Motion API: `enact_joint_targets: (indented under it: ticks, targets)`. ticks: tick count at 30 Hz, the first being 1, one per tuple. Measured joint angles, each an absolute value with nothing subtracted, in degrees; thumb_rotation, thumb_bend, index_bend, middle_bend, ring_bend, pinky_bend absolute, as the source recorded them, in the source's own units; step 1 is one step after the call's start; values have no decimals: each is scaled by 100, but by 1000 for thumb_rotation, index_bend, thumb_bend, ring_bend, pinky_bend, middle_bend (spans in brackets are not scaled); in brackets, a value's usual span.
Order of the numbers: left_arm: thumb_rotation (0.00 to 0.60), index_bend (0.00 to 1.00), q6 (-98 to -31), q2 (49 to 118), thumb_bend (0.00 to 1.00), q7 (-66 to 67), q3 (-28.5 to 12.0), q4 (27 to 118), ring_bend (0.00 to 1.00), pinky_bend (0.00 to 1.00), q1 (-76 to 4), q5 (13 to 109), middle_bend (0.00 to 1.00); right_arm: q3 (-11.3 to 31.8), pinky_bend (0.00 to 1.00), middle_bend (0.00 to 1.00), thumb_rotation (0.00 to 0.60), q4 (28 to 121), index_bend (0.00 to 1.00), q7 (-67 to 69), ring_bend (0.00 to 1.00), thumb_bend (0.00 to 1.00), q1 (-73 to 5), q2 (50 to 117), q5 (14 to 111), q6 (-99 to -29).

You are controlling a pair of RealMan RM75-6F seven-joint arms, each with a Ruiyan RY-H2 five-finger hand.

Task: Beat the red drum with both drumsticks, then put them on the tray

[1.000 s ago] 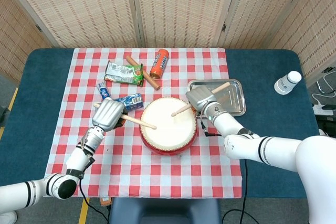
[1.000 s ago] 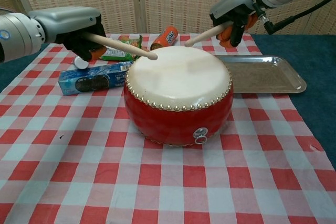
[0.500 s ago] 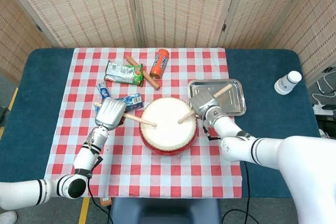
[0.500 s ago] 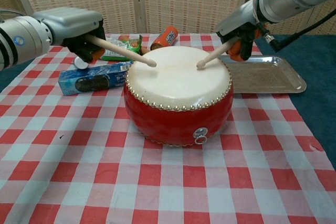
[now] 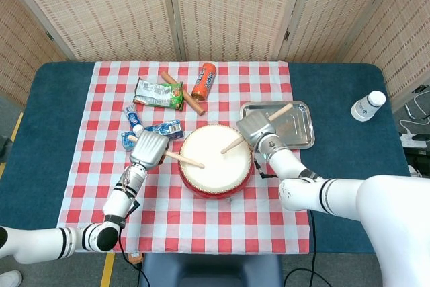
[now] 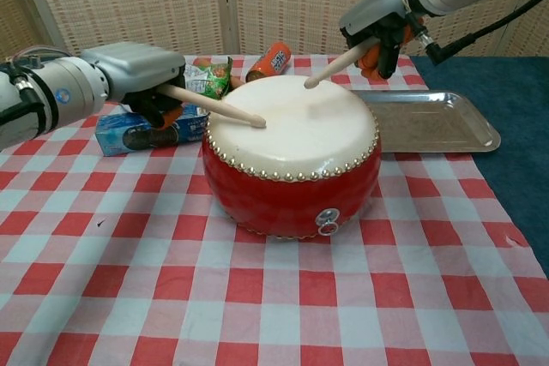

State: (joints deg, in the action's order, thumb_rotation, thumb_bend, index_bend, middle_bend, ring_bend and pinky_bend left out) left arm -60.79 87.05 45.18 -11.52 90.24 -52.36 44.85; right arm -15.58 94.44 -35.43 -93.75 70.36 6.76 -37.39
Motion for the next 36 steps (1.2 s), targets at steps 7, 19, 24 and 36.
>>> enact_joint_targets:
  ticks: [7, 19, 24, 36]
  targets:
    - [600, 1000, -6446, 8054, 806, 3937, -1340, 9750, 1000, 1000, -5048, 4817, 1000, -1731, 1000, 1000, 600, 9031, 1000, -3819, 1000, 815, -9547, 7441, 168, -3636]
    - [600, 1000, -6110, 8739, 807, 4482, -1074, 9042, 1000, 1000, -5339, 4349, 1000, -1585, 1000, 1000, 600, 9522, 1000, -3849, 1000, 815, -9488, 7060, 432, -3953]
    - [600, 1000, -6443, 8350, 806, 4281, -1189, 9488, 1000, 1000, -5235, 4544, 1000, -1780, 1000, 1000, 600, 9195, 1000, -4235, 1000, 815, -9565, 7501, 21, -3923]
    - [600, 1000, -6130, 8693, 807, 4471, -1027, 9153, 1000, 1000, -5402, 4331, 1000, -1291, 1000, 1000, 600, 9693, 1000, -3957, 1000, 815, -9410, 6945, 467, -4229]
